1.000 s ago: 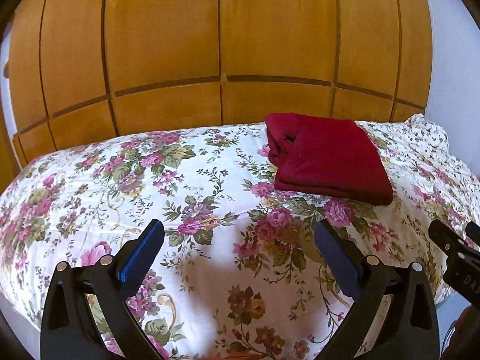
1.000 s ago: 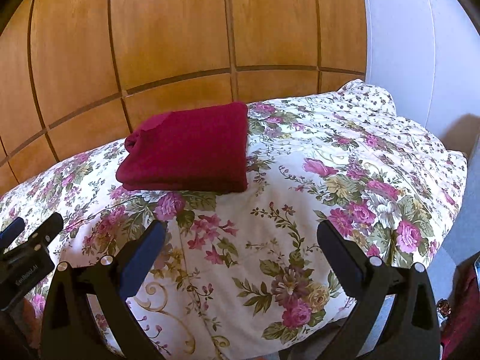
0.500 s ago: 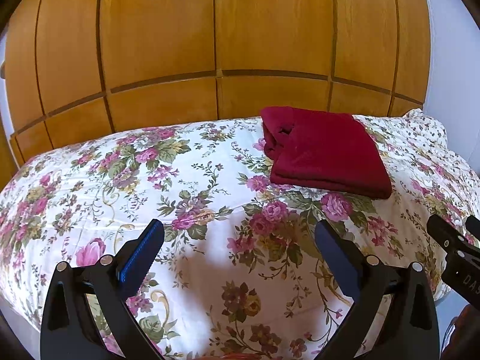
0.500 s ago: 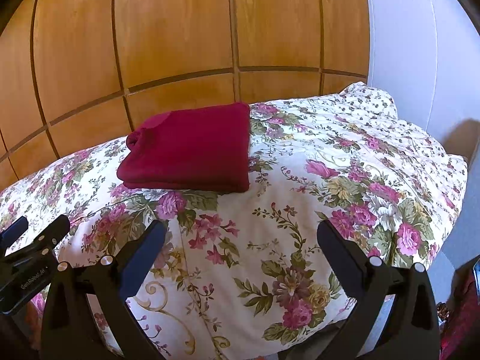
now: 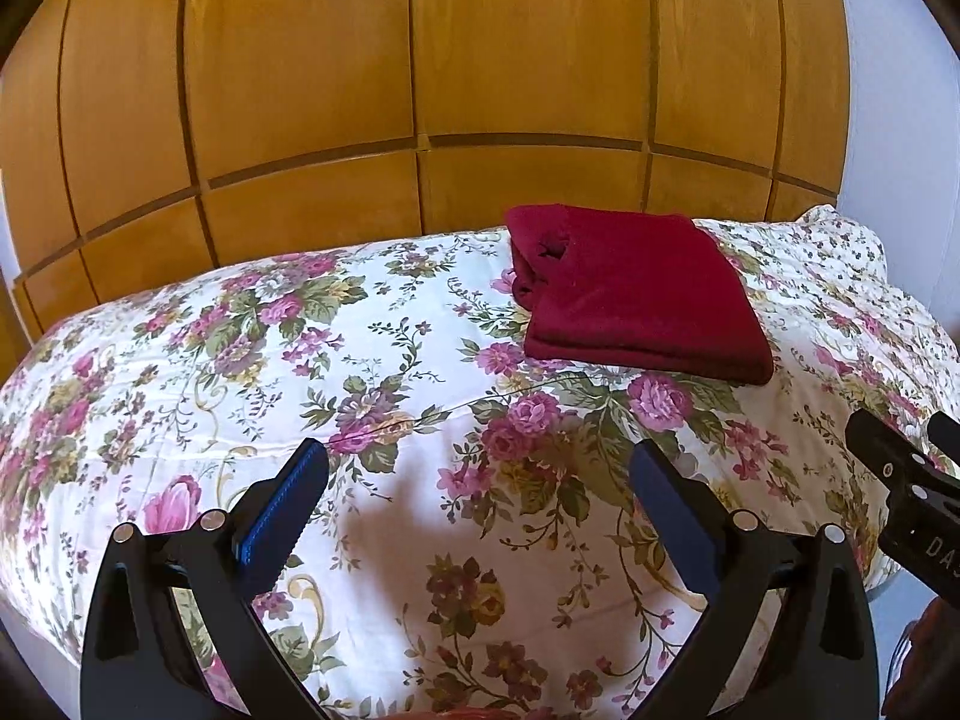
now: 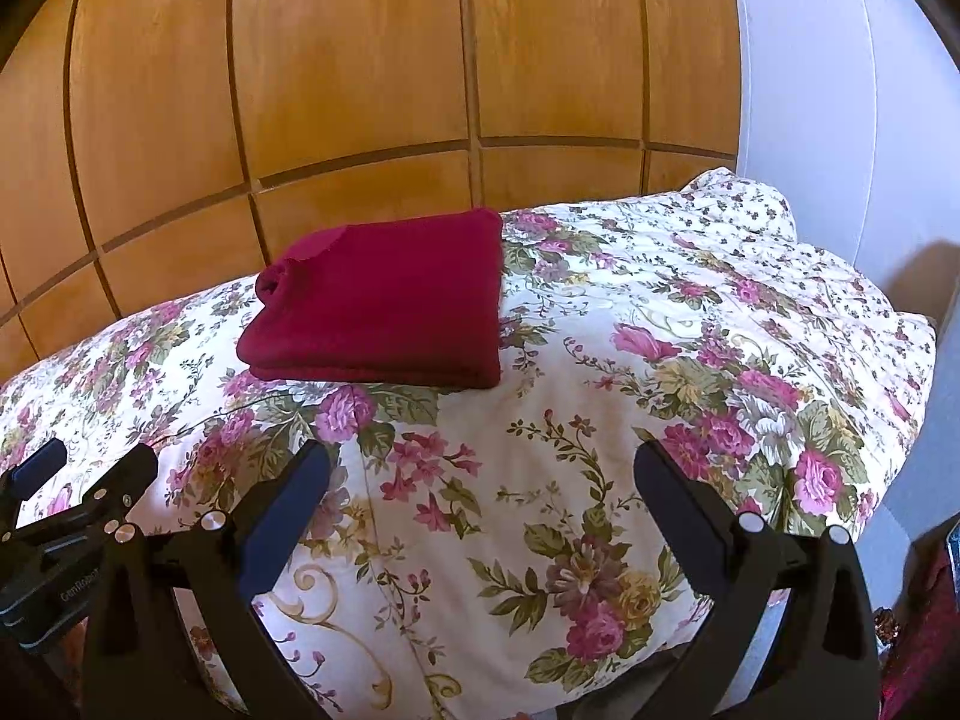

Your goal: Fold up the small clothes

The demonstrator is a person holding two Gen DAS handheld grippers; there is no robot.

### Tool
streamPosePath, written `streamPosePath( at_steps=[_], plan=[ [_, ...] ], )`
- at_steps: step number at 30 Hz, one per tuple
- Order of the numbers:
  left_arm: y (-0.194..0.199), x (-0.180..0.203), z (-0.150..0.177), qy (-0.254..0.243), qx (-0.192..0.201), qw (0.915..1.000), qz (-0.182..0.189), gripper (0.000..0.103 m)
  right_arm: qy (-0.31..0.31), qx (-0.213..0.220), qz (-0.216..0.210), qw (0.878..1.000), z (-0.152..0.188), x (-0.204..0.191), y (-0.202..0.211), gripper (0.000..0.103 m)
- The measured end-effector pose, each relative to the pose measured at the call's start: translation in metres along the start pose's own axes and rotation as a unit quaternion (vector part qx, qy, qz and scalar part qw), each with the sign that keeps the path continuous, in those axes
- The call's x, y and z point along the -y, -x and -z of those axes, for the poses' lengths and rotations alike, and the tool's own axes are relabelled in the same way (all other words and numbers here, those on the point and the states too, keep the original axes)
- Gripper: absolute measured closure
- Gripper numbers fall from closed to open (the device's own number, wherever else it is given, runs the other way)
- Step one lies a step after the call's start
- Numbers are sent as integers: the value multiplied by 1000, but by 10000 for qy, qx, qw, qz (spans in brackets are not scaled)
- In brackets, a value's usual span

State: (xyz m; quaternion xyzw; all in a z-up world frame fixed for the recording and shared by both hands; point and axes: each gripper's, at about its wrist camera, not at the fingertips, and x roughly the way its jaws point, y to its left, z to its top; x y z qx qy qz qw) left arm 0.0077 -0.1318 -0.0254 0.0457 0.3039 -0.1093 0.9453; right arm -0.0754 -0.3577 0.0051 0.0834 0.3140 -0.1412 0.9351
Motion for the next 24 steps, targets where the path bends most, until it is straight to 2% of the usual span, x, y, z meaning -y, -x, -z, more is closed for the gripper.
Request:
streamPosePath(
  at_steps=[24],
  plan=[
    [3, 0, -1, -6, 5, 10000, 99, 4, 4, -14, -9, 10000, 1, 1, -1, 2]
  ],
)
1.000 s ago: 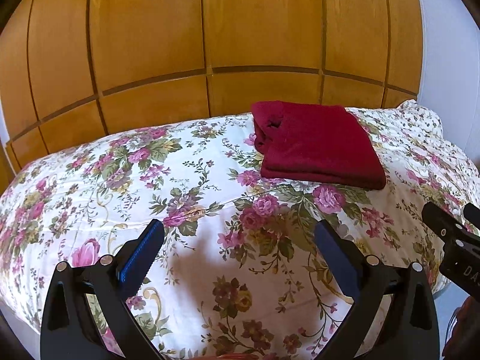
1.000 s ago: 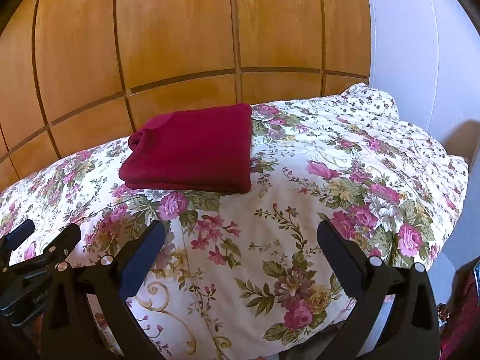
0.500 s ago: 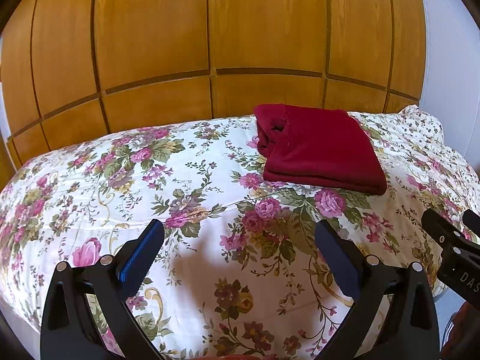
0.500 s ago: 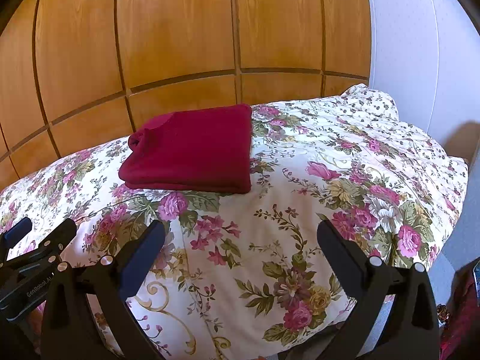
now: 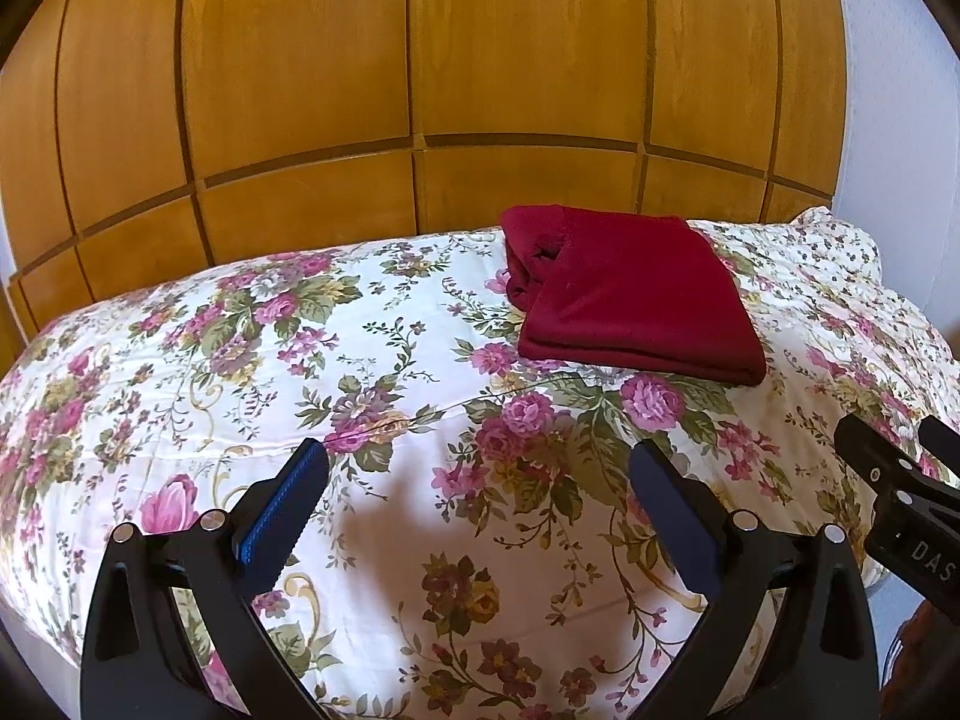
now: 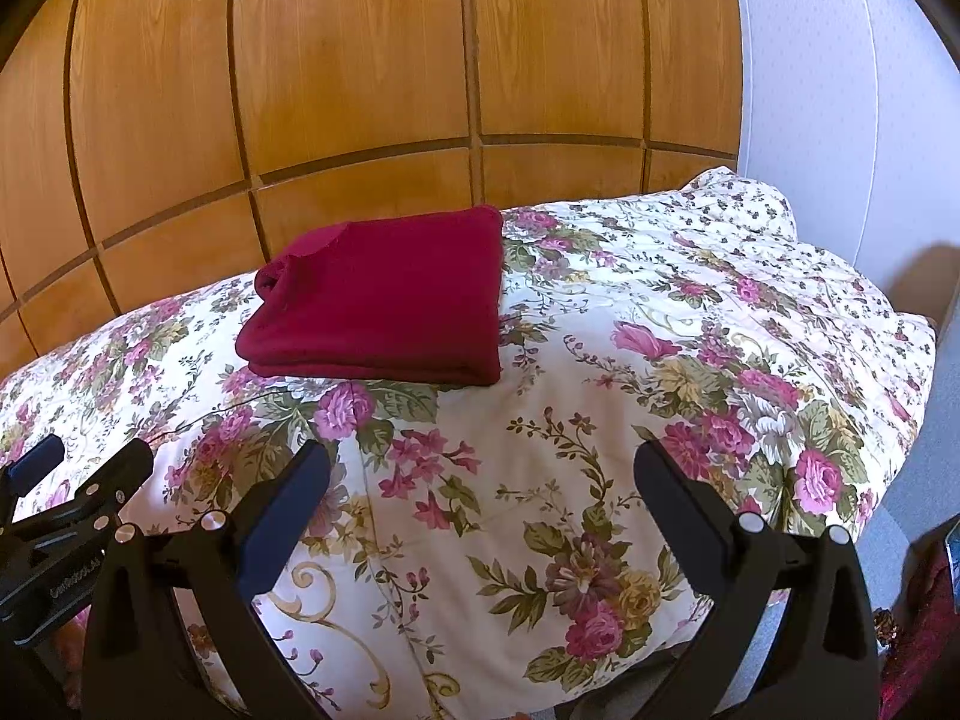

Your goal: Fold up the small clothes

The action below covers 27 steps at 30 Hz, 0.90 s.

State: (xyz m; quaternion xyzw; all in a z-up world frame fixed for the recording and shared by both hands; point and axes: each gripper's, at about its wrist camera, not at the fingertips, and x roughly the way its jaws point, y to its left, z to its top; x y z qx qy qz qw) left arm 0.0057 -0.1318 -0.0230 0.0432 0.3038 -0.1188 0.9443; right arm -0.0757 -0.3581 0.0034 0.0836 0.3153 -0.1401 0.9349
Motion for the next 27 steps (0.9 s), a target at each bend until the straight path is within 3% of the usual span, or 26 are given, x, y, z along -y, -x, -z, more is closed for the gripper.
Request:
streamPosePath(
  at_steps=[10, 27],
  plan=[
    [5, 8, 1, -213, 162, 9996, -1, 4, -29, -82, -4, 10000, 2, 4, -3, 2],
    [-1, 5, 1, -121, -65, 9998, 111, 4, -2, -148, -15, 9999, 1, 4, -6, 2]
  ],
)
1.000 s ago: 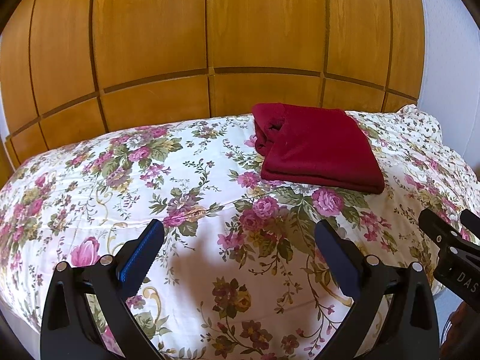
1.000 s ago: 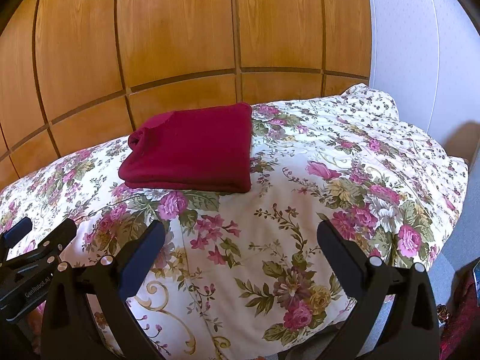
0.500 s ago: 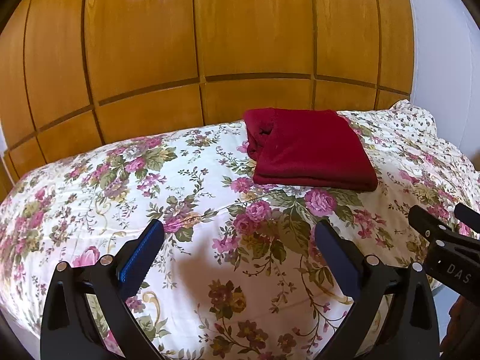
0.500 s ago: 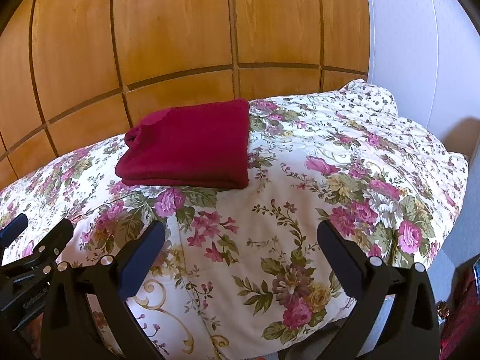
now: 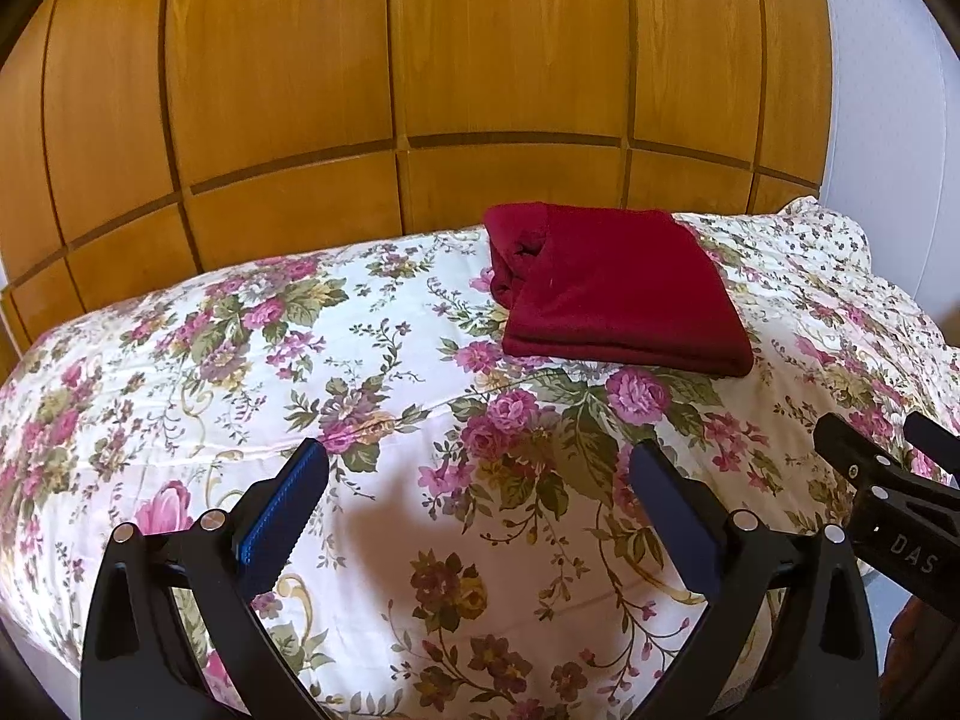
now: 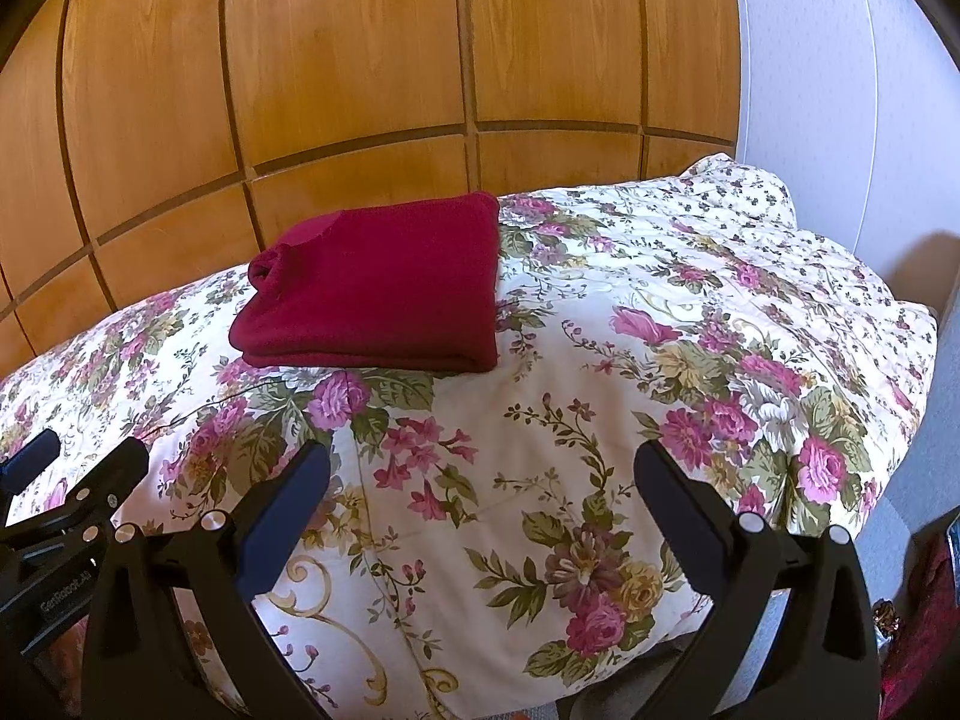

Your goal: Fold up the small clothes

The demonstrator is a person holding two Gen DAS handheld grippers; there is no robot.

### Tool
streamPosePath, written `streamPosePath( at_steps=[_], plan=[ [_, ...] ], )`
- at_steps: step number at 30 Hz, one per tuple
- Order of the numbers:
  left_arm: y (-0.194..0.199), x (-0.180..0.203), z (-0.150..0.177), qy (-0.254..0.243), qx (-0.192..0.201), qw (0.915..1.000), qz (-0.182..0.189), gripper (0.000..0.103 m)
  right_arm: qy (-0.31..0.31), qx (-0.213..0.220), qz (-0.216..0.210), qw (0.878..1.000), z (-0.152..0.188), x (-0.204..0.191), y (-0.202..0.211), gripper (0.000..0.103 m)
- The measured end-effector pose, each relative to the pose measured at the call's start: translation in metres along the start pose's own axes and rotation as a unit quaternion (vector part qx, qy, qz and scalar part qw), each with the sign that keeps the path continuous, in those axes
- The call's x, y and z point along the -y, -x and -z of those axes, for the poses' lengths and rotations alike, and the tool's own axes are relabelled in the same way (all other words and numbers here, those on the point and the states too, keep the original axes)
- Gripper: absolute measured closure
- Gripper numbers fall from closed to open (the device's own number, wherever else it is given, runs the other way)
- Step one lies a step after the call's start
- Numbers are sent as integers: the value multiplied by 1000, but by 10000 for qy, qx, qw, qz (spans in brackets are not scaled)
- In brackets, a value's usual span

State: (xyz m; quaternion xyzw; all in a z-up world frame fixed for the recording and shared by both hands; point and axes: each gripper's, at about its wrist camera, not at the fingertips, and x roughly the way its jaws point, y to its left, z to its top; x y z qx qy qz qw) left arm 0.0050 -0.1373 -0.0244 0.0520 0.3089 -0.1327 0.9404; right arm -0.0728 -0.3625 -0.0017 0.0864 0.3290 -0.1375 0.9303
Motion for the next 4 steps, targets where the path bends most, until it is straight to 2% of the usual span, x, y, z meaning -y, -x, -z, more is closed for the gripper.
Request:
streamPosePath(
  at_steps=[4],
  plan=[
    [-3, -2, 1, 15, -75, 10000, 9, 4, 7, -6, 5, 10000, 0, -1, 0, 2]
  ],
)
